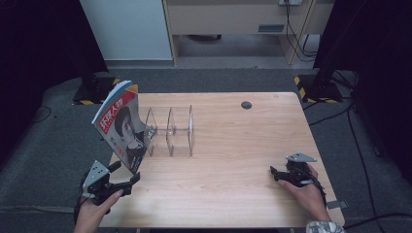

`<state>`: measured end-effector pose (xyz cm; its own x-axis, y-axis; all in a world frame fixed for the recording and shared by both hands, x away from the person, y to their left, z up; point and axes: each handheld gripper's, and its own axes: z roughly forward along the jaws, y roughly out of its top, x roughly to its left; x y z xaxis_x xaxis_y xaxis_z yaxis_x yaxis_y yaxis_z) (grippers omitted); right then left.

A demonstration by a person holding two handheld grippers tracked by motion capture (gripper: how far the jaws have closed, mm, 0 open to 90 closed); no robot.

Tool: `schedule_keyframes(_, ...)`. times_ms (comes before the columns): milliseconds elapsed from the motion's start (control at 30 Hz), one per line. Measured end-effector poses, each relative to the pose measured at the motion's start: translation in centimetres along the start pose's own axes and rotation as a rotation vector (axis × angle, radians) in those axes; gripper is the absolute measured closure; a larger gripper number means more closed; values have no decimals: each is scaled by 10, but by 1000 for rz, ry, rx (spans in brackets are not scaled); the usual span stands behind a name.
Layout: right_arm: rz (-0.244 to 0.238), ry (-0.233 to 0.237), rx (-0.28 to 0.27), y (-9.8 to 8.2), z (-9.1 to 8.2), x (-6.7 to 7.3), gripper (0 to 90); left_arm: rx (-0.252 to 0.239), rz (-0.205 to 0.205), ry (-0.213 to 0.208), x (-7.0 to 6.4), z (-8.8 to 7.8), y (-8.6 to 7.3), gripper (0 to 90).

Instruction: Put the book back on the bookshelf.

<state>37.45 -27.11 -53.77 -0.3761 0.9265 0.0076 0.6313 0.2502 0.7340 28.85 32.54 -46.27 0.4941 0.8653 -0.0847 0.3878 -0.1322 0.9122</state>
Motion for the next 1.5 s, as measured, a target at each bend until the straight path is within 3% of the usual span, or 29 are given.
schedule_keyframes(300,-1,0,0,0,0,0,197,4,19,-35,-9,13,12,86)
schedule_keyframes(733,-2,0,0,0,0,0,195,27,8,-76,-21,61,35,79)
schedule_keyframes(933,1,2,0,0,0,0,194,36,17,-64,-26,78,39,80)
schedule_keyframes(1133,2,2,0,0,0,0,194,44,12,-75,-29,86,43,81)
schedule_keyframes(1500,-2,2,1,0,0,0,194,79,52,-121,-49,105,48,75)
